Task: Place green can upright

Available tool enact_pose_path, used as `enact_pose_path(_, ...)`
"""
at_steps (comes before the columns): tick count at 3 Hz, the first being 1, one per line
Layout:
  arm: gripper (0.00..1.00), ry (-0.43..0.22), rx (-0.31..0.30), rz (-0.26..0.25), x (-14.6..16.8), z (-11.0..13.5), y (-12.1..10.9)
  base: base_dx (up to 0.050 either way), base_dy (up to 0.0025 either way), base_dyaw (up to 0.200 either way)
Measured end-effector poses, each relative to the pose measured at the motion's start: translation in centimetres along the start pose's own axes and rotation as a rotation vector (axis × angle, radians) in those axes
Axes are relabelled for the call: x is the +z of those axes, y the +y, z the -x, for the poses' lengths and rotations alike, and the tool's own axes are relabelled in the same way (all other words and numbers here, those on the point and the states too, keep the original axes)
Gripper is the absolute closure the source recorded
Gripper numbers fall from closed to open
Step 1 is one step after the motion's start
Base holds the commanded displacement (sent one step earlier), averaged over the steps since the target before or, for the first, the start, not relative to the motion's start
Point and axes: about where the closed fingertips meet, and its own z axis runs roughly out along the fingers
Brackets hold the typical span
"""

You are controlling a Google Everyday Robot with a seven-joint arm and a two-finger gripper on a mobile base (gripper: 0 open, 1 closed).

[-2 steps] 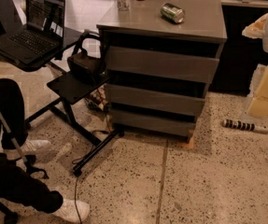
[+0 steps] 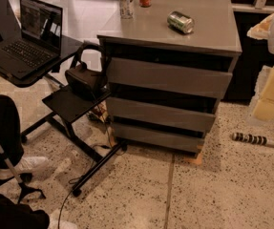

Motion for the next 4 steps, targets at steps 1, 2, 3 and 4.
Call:
enact_pose_path(1, 0.00, 0.000, 0.000, 0.000, 0.00, 0.00, 0.00, 0.050, 0.00001, 0.000)
enact_pose_path(2, 0.00, 0.000, 0.000, 0.000, 0.00, 0.00, 0.00, 0.050, 0.00001, 0.000)
enact_pose_path(3, 0.00, 0.000, 0.000, 0.000, 0.00, 0.00, 0.00, 0.026, -0.00226, -0.169)
enact_pose_path(4, 0.00, 0.000, 0.000, 0.000, 0.00, 0.00, 0.00, 0.045, 0.00202, 0.090)
